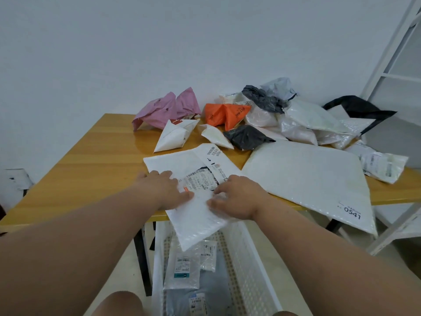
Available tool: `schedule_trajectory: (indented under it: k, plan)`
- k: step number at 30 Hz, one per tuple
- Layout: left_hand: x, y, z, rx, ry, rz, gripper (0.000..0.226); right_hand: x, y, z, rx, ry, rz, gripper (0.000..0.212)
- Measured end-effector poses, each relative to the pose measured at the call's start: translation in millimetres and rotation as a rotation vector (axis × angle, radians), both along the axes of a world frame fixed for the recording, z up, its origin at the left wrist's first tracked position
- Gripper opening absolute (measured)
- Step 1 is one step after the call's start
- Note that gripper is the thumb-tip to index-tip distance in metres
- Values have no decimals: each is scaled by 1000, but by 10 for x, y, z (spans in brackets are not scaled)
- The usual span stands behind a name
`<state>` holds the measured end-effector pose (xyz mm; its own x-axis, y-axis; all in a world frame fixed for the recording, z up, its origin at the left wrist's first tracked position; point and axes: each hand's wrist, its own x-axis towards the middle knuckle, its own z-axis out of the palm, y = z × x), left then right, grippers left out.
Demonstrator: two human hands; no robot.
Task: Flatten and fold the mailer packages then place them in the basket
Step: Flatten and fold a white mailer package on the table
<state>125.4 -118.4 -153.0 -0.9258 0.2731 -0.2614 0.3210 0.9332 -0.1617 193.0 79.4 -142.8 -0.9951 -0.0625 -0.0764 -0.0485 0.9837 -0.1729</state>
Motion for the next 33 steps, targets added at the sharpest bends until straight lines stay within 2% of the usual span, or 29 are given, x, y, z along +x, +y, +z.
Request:
schedule_trajectory:
  k: [2,4,7,9,12,22,26,28,31,33]
  plan:
    - [-57,22,-12,81,77,-28,55,-56,19,14,-34,53,-9,48]
    - [-77,75,-5,198,154,-86,48,-91,42,-17,14,112,1,53]
    - [-43,164,-96,345,22,-143,49,-111,57,-142,77,64,50,65]
    - [-9,174,-222,331,-57,-152,61,-119,71,-248,85,36,75,68]
    - [-51,159,-351,290,-36,-158,67,-112,86,-380,93,20,108,69]
    - [23,188,-390,309,14,-140,67,-66,51,-496,84,53,80,66]
    - [6,180,-375,305,-6,-148,68,-118,19,-366,32,42,51,65]
    - [-27,177,-317,294,-42,-143,71,-212,-5,-213,19,26,-4,57]
    - [-108,217,-177,339,-28,-93,68,-410,-68,-55,38,120,-76,40]
    - [-172,266,-109,380,66,-71,60,-514,-97,-79,72,169,-58,44]
